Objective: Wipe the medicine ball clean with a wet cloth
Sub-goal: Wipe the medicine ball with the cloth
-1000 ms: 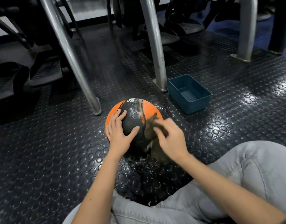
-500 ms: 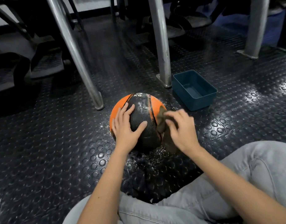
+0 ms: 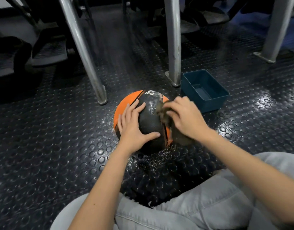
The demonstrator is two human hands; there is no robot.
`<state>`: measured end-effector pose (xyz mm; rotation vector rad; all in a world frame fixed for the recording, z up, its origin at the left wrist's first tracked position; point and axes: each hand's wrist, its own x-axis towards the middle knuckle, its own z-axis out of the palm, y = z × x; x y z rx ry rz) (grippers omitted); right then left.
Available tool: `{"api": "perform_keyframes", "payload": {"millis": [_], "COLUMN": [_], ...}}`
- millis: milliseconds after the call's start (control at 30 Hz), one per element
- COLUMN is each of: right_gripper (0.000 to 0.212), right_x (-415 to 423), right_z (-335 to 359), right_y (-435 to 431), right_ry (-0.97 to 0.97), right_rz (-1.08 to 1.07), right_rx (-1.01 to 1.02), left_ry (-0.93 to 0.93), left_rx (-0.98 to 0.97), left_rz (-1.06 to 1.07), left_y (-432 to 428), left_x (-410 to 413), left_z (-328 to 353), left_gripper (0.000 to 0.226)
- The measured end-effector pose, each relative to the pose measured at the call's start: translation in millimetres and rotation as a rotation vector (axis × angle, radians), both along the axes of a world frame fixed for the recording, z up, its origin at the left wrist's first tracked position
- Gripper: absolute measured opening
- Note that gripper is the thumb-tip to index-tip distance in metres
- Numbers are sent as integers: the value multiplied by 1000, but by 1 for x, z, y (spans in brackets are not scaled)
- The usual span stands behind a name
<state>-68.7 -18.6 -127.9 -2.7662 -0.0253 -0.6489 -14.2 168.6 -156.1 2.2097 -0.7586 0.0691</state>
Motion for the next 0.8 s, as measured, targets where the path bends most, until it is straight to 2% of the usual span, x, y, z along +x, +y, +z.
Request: {"api": "perform_keyframes", "payload": {"millis": [133, 267, 333, 433, 567, 700, 800], "right_gripper": [24, 21, 21, 23, 25, 23, 23], "right_x": [14, -9, 10, 33, 24, 32, 30], "right_z": [9, 3, 10, 12, 8, 10, 7], "right_y": [-11, 23, 11, -15, -19, -31, -28], "right_ry": [85, 4, 21, 119, 139, 160, 121], "right_rz": [-44, 173, 90, -29, 1, 54, 44], "right_rx": [32, -79, -88, 12, 54, 43, 115], "left_ry": [-29, 24, 34, 26, 128, 256, 291], "left_rx": [24, -35, 8, 40, 85, 328, 314], "left_rz": [34, 63, 44, 42, 27, -91, -101], "left_y": [-4, -2, -4, -4, -3, -2, -9], "left_x": [-2, 4, 6, 2, 18, 47, 53], "left_z": [2, 4, 8, 8, 28, 40, 37], "left_gripper": [98, 95, 100, 101, 91, 119, 119]}}
